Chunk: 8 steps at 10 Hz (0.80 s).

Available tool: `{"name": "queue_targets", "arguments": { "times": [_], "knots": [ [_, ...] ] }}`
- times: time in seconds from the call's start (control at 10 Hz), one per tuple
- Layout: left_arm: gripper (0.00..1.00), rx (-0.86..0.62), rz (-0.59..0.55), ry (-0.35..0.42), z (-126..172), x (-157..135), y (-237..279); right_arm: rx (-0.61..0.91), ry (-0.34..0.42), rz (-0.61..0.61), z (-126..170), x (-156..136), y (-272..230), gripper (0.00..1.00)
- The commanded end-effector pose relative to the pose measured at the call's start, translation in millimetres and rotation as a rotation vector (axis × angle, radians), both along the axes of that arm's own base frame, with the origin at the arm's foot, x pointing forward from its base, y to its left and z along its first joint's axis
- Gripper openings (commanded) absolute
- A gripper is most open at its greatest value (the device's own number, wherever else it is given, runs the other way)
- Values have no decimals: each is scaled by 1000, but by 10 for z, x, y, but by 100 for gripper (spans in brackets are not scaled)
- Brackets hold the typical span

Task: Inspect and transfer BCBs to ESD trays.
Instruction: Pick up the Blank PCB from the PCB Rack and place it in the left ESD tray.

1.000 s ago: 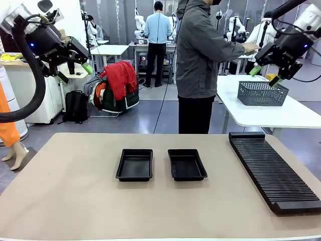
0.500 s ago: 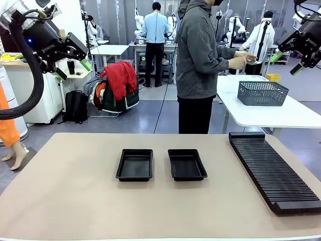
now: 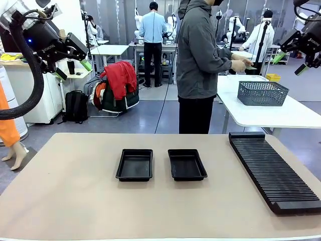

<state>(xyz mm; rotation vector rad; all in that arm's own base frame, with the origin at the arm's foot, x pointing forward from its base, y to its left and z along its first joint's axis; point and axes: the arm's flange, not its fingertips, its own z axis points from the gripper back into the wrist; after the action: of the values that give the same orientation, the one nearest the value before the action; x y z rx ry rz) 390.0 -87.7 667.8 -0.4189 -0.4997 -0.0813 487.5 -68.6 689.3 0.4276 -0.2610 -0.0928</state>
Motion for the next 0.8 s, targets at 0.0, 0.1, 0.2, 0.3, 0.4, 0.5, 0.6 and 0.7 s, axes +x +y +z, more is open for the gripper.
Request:
{"name": "queue_targets", "arguments": {
  "times": [0.0, 0.1, 0.2, 0.3, 0.4, 0.5, 0.6, 0.7],
  "knots": [
    [100, -4, 5, -1, -1, 9, 21, -35, 30, -54, 48, 30, 39, 100],
    [100, -4, 5, -1, -1, 9, 21, -59, 47, -71, 39, 25, 40, 100],
    [100, -4, 5, -1, -1, 9, 21, -12, 8, -17, 7, 3, -5, 100],
    [100, -4, 5, -1, -1, 9, 21, -12, 8, -17, 7, 3, -5, 100],
    [100, -4, 5, -1, -1, 9, 21, -12, 8, -17, 7, 3, -5, 100],
    [100, -4, 5, -1, -1, 9, 21, -12, 8, -17, 7, 3, -5, 100],
    [100, -4, 5, -1, -1, 9, 21, -12, 8, -17, 7, 3, -5, 100],
    [100, 0, 0, 0, 0, 0, 0, -12, 8, -17, 7, 3, -5, 100]
  ]
}}
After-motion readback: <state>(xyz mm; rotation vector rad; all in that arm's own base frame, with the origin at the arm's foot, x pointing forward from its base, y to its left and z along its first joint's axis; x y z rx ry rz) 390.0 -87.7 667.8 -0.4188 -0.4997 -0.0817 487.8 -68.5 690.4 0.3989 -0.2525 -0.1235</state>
